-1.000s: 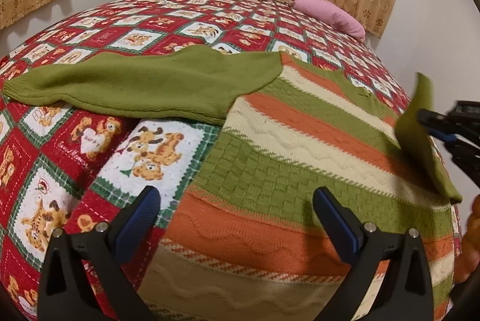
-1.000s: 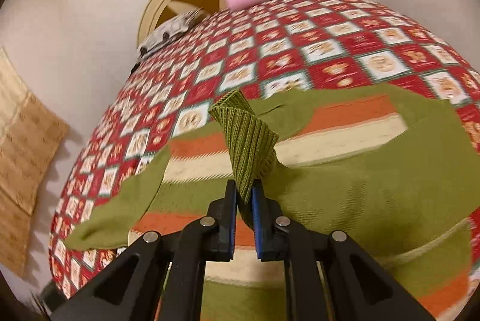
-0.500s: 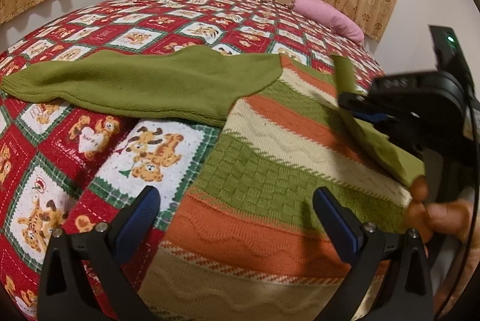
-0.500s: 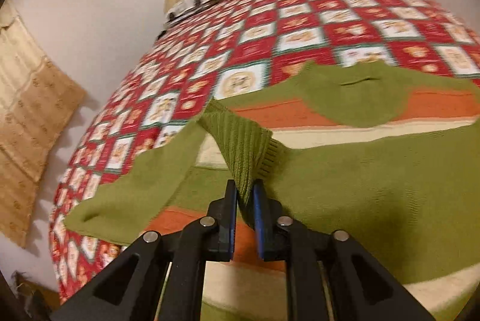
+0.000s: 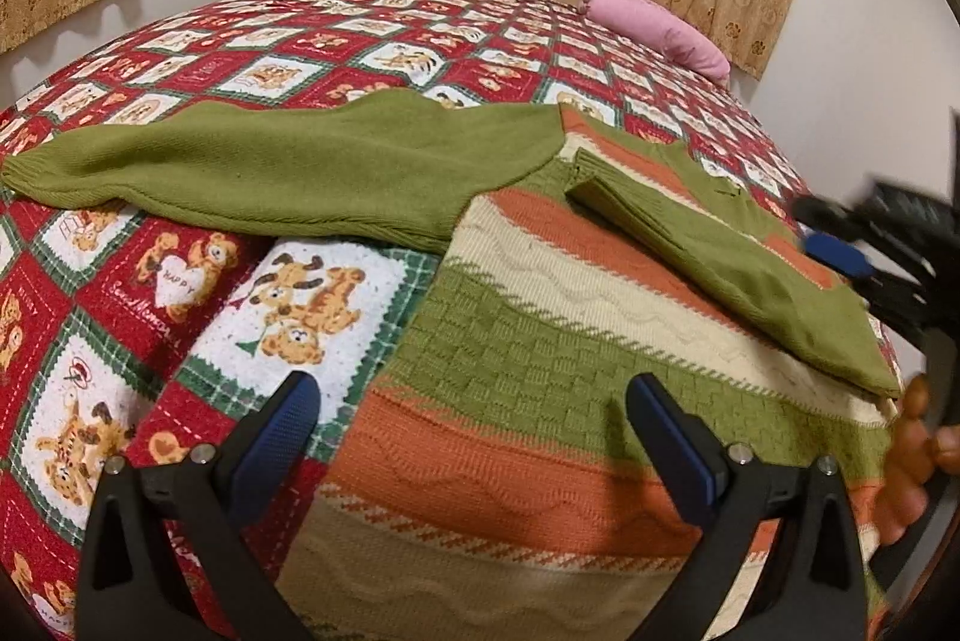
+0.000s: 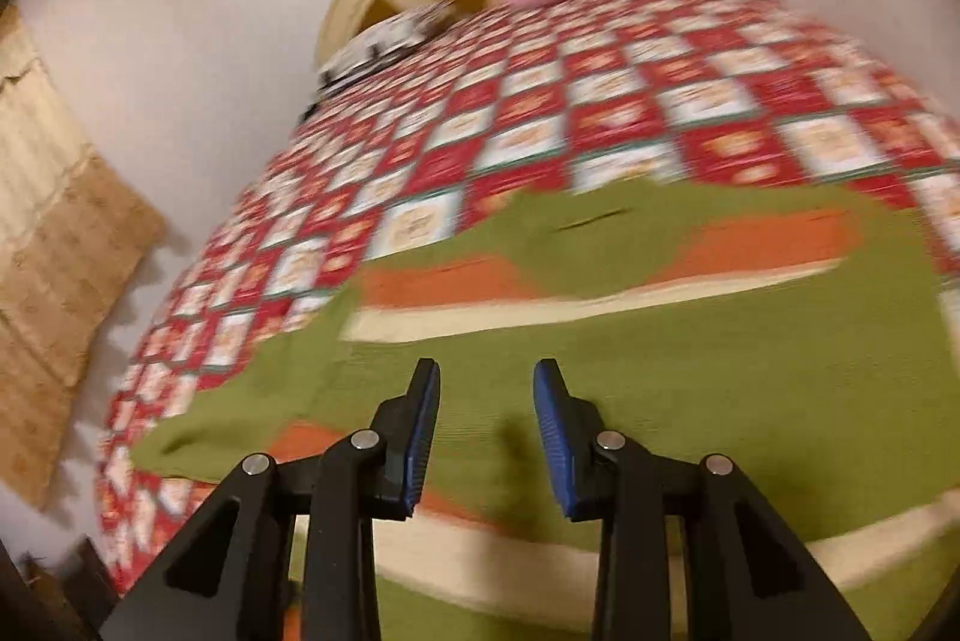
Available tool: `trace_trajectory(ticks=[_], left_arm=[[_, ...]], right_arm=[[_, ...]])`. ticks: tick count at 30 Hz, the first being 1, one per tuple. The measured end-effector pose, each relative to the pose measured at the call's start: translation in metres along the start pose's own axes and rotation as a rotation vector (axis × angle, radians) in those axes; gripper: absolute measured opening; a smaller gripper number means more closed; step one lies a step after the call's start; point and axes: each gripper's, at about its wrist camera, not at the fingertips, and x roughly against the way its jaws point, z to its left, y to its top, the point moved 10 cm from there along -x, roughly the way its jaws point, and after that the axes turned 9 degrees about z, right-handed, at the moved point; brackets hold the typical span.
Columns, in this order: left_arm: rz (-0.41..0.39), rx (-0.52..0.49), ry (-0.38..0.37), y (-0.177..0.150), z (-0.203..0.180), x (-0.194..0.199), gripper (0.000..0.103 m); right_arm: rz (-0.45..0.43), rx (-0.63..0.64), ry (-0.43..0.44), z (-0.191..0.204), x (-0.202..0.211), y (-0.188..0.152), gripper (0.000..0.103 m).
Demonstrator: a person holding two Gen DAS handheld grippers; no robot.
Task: Fold small clothes
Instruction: 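Grasp the sweater's side edge under the folded sleeve with the right tool, then fold the side edge over toward the sweater's middle and release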
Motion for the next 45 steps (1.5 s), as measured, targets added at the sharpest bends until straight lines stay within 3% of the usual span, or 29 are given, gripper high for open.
trace_trajectory(ticks=[4,11,14,23,32,38,40,41,45], left_arm=[[0.001,-0.001,0.000,0.000,0.000,0.000,0.103],[0.002,-0.002,0.003,0.001,0.001,0.000,0.103],[0.002,-0.002,0.004,0.001,0.001,0.000,0.103],[0.003,-0.007,0.014,-0.001,0.003,0.000,0.103],[0.003,-0.007,0.014,-0.001,0.002,0.000,0.103],[0.003,-0.007,0.016,-0.001,0.001,0.000,0.103],[0.004,-0.007,0.015,-0.001,0.002,0.000,0.103],[0.003,-0.006,0.014,-0.001,0.001,0.000,0.103],[0.003,-0.006,0.015,-0.001,0.000,0.000,0.103]], right_arm=[[-0.042,-0.024,-0.113,-0.064,0.038,-0.003,0.034],[-0.138,-0.233,-0.251,-0.191,0.118,-0.020,0.034],[-0.129,-0.264,-0.259,-0.210,0.125,-0.030,0.034],[-0.089,-0.206,-0.198,-0.179,0.114,-0.049,0.034],[0.029,-0.176,-0.217,-0.193,0.086,-0.075,0.034],[0.061,-0.100,-0.272,-0.194,0.056,-0.059,0.034],[0.084,-0.041,-0.313,-0.189,0.056,-0.057,0.024],[0.099,-0.004,-0.342,-0.186,0.057,-0.058,0.013],[0.080,0.108,-0.522,-0.187,0.078,-0.050,0.012]])
